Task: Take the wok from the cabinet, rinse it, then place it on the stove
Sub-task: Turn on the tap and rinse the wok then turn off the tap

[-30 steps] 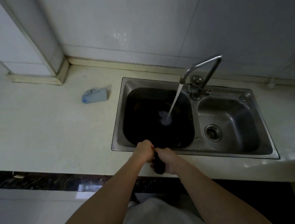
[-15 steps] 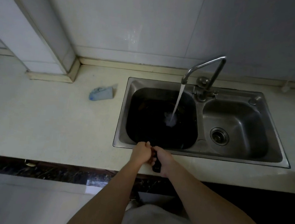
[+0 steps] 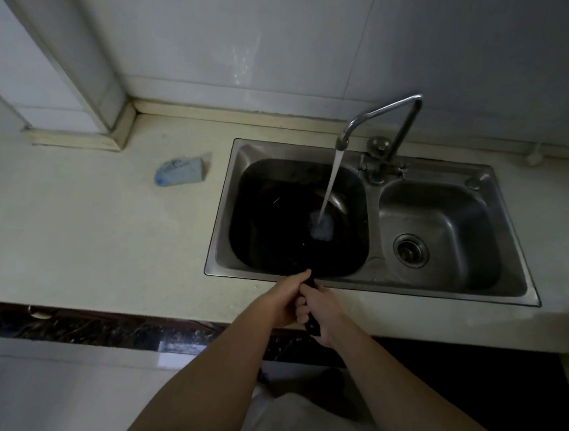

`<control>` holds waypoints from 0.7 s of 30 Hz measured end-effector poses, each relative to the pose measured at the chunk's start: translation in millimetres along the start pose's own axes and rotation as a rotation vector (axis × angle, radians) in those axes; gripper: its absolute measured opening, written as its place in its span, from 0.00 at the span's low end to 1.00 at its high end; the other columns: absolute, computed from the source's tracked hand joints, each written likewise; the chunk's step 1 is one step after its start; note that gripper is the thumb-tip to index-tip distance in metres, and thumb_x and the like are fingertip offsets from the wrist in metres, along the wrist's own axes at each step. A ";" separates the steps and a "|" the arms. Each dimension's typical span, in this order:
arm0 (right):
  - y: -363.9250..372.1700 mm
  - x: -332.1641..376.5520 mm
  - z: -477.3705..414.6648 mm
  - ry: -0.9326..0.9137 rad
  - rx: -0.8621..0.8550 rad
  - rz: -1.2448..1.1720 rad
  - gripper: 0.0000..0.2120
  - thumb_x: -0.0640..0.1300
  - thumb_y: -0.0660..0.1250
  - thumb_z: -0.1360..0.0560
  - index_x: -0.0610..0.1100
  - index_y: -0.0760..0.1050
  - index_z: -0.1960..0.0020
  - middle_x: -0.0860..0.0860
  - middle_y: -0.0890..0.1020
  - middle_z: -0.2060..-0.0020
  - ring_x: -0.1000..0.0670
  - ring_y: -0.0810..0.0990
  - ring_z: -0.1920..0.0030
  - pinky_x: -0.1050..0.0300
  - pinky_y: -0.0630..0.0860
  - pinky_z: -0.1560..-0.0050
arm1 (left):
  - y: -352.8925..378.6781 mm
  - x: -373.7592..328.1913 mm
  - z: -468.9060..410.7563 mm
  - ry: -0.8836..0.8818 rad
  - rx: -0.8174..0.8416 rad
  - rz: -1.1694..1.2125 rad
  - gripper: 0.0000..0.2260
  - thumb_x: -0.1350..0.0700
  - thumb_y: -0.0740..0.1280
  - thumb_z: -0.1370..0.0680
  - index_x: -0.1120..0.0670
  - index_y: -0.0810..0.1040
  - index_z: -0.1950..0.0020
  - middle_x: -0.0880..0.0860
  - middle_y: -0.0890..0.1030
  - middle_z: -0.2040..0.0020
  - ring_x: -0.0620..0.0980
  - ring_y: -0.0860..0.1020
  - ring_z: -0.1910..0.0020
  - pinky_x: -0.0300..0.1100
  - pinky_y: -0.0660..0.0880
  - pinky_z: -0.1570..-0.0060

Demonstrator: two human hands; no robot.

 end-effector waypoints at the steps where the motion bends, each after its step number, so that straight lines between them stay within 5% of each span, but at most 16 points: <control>1: -3.1 0.3 0.4 -0.022 0.002 0.041 0.04 0.39 0.60 0.18 0.39 0.71 0.44 0.48 0.69 0.75 0.53 0.66 0.81 0.62 0.63 0.82 | 3.4 3.7 -3.9 -0.031 0.026 0.001 0.20 0.38 0.70 0.25 0.56 0.83 0.54 0.53 0.70 0.64 0.50 0.70 0.70 0.39 0.66 0.74; 5: -14.4 -1.6 5.5 -0.110 -0.024 0.210 0.12 0.40 0.61 0.18 0.36 0.71 0.37 0.47 0.74 0.75 0.52 0.69 0.80 0.60 0.68 0.80 | 8.5 10.2 -8.1 -0.097 0.010 -0.069 0.18 0.38 0.70 0.26 0.52 0.83 0.54 0.55 0.77 0.62 0.53 0.73 0.66 0.44 0.71 0.68; 11: -23.2 -5.2 10.7 -0.223 -0.061 0.347 0.08 0.41 0.60 0.17 0.40 0.72 0.39 0.50 0.78 0.71 0.57 0.74 0.79 0.61 0.70 0.78 | 12.1 18.9 -9.1 -0.085 -0.006 -0.105 0.16 0.39 0.72 0.26 0.51 0.84 0.59 0.52 0.84 0.58 0.53 0.81 0.59 0.46 0.77 0.57; 16: -24.0 -5.8 9.7 -0.373 -0.141 0.489 0.06 0.42 0.61 0.20 0.51 0.72 0.45 0.45 0.85 0.57 0.45 0.84 0.60 0.51 0.80 0.62 | 13.7 14.3 -11.2 -0.008 -0.045 -0.142 0.16 0.43 0.72 0.24 0.53 0.84 0.65 0.52 0.84 0.59 0.52 0.81 0.56 0.47 0.79 0.49; 21: -24.0 -11.6 14.0 -0.465 -0.130 0.550 0.05 0.40 0.61 0.18 0.48 0.73 0.45 0.47 0.83 0.62 0.52 0.81 0.66 0.60 0.75 0.68 | 10.7 15.8 -10.6 0.088 -0.109 -0.173 0.13 0.48 0.73 0.25 0.56 0.85 0.63 0.55 0.85 0.58 0.53 0.81 0.57 0.46 0.80 0.52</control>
Point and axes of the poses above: each hand's wrist, its own z-axis away from the middle knuckle, its own y-axis out of the palm, x = y × z, the point moved 10 cm from there along -z, towards the middle knuckle
